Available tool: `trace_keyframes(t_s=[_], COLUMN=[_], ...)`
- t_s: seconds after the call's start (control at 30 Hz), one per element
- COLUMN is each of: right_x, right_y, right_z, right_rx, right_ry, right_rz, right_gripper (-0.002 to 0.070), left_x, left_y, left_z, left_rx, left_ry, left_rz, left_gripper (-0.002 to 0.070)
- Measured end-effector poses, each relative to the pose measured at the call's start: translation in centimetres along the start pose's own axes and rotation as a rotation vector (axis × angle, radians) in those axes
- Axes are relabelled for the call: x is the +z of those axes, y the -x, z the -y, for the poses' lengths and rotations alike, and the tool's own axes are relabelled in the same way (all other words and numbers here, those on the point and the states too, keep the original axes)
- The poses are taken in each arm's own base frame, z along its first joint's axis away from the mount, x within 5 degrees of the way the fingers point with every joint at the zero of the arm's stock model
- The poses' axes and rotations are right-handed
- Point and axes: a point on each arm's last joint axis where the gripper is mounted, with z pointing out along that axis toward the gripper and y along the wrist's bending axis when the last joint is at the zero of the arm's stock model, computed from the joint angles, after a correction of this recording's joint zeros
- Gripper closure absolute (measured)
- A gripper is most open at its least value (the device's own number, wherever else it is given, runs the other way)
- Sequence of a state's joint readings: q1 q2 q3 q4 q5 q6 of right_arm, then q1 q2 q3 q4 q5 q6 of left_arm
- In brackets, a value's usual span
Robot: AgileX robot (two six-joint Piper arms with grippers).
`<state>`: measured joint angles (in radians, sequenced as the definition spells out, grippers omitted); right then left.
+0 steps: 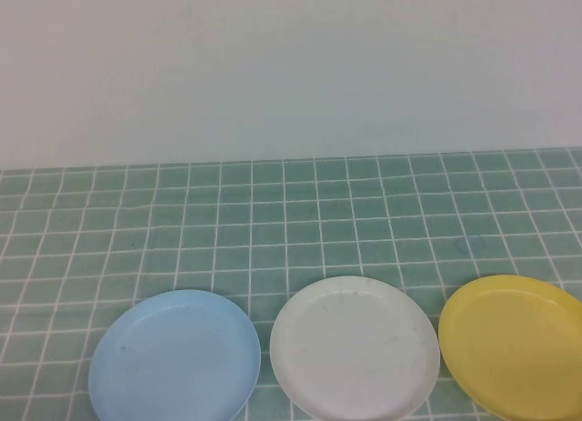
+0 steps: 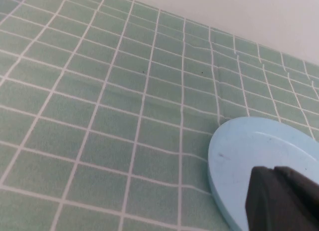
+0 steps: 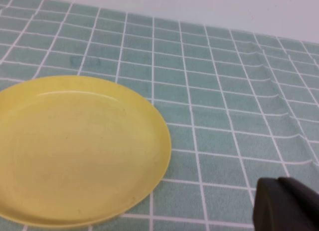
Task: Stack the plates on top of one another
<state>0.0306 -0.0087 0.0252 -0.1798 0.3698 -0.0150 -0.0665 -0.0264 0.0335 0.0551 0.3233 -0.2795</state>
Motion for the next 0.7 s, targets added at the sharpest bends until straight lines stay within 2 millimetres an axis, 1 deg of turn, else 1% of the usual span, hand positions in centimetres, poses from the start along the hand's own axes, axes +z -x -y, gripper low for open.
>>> trace_keyframes(t_s=[0.07, 0.2, 0.27, 0.3, 0.33, 0.47, 0.53, 0.63, 0.7], right_x=[0.0, 0.0, 0.0, 0.0, 0.0, 0.0, 0.0, 0.0, 0.0], right_y=[0.0, 0.0, 0.0, 0.0, 0.0, 0.0, 0.0, 0.0, 0.0], right_z=[0.0, 0.0, 0.0, 0.0, 0.0, 0.0, 0.0, 0.0, 0.0], right_rx=[0.0, 0.0, 0.0, 0.0, 0.0, 0.0, 0.0, 0.0, 0.0], right_ry=[0.0, 0.0, 0.0, 0.0, 0.0, 0.0, 0.0, 0.0, 0.0], right_rz=[0.0, 0.0, 0.0, 0.0, 0.0, 0.0, 0.0, 0.0, 0.0], right_gripper=[0.0678, 0.0678, 0.0678, 0.0678, 0.0678, 0.0678, 0.0678, 0.0678, 0.0678], left_x=[0.0, 0.0, 0.0, 0.0, 0.0, -0.1, -0.1, -0.1, -0.2], left_y=[0.0, 0.0, 0.1, 0.2, 0.2, 0.5, 0.7, 0.9, 1.1], left_z=[0.0, -0.2, 0.0, 0.1, 0.2, 1.0, 1.2, 1.3, 1.5], left_rx=[0.007, 0.088, 0.061, 0.022, -0.052, -0.423, -0.505, -0.57, -0.708], left_ry=[0.002, 0.017, 0.006, -0.007, -0.027, -0.123, -0.149, -0.171, -0.202], left_rz=[0.0, 0.004, 0.014, 0.02, 0.027, 0.036, 0.043, 0.052, 0.06], left_gripper=[0.0675, 0.0675, 0.0675, 0.0675, 0.0675, 0.0675, 0.0675, 0.0675, 0.0675])
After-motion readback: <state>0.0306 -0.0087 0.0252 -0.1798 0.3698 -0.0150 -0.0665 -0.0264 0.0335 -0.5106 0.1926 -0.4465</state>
